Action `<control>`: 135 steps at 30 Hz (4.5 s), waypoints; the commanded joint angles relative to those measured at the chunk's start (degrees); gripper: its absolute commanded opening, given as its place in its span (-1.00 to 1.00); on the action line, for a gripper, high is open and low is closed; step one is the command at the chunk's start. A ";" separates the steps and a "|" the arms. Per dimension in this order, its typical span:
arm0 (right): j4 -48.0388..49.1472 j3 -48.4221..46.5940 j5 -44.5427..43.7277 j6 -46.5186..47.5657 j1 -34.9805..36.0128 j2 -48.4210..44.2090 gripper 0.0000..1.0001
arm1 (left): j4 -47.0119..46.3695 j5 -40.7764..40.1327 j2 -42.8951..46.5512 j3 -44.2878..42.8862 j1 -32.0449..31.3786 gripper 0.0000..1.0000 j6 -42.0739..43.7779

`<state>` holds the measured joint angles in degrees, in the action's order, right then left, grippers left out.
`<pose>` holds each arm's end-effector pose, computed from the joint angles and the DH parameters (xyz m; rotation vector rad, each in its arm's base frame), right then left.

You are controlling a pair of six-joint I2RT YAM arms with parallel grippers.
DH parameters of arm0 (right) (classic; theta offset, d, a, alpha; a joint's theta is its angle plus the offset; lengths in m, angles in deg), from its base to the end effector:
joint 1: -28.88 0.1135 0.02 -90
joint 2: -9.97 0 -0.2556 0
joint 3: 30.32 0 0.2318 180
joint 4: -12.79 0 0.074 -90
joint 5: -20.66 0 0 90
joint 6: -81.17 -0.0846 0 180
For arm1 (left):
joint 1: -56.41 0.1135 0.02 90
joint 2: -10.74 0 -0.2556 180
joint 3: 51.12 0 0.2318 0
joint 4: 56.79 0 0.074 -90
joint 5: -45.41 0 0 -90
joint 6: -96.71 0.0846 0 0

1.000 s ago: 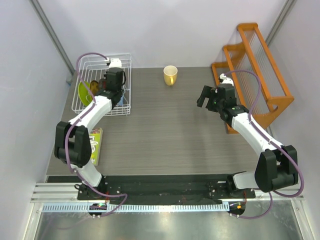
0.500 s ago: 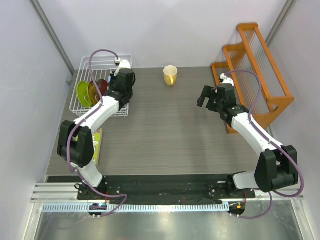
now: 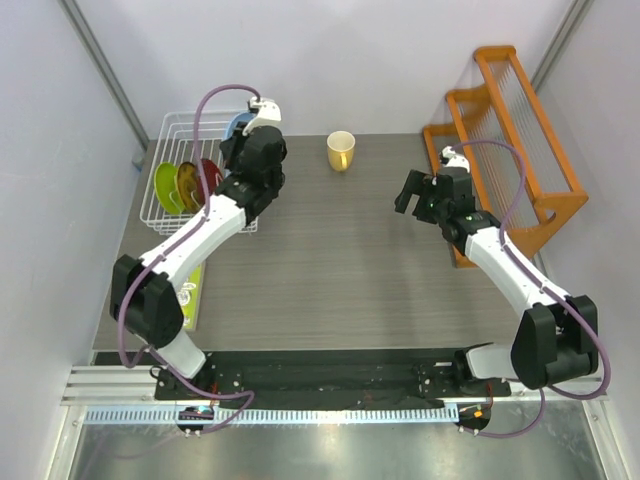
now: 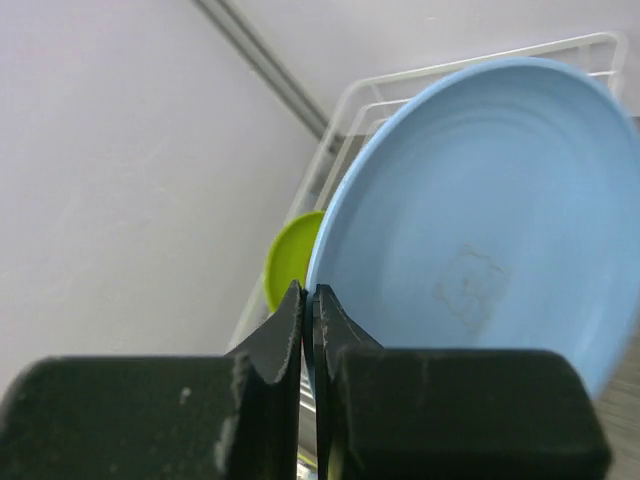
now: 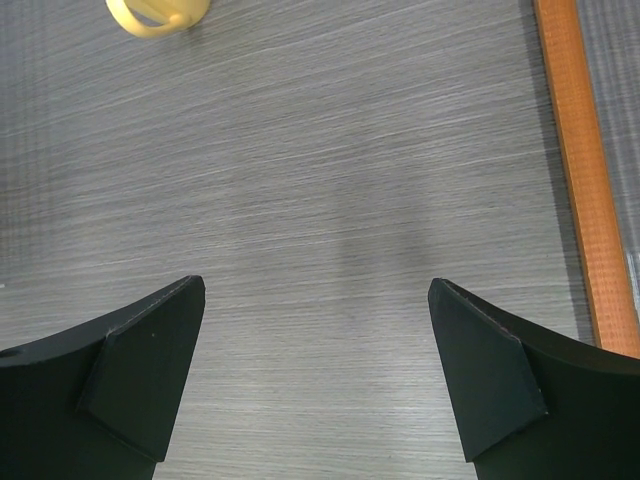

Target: Unload the plates from the dish rack

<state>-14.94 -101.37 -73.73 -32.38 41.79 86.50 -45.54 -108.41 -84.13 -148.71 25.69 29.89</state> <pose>0.3170 0.0660 0.2532 0.2451 2.1485 0.2869 0.3683 -0.1306 0.3627 -0.0373 1.7063 0.8494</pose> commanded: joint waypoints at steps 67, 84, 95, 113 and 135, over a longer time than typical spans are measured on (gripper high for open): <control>-2.82 -1.61 0.87 -1.67 1.78 17.95 -0.98 | 15.44 39.99 16.21 20.01 21.31 0.99 -45.15; -11.00 -4.06 -8.54 0.69 -0.07 11.28 0.47 | 6.39 42.73 5.32 17.29 26.59 0.83 -47.52; -12.84 -6.79 -8.19 1.84 -0.07 5.56 0.48 | 0.50 38.76 -3.38 13.77 27.38 -0.07 -47.88; -13.63 -7.76 -8.01 2.02 -0.16 6.88 0.53 | 1.19 38.34 -0.41 10.44 27.21 -1.00 -38.94; -8.73 -4.69 1.55 0.97 1.68 0.20 0.64 | 17.27 42.41 19.19 8.67 20.52 -1.00 -37.31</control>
<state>-30.09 -106.77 -80.04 -31.05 42.09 91.38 -31.97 -77.74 -68.94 -136.42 46.39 -0.47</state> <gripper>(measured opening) 0.823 0.039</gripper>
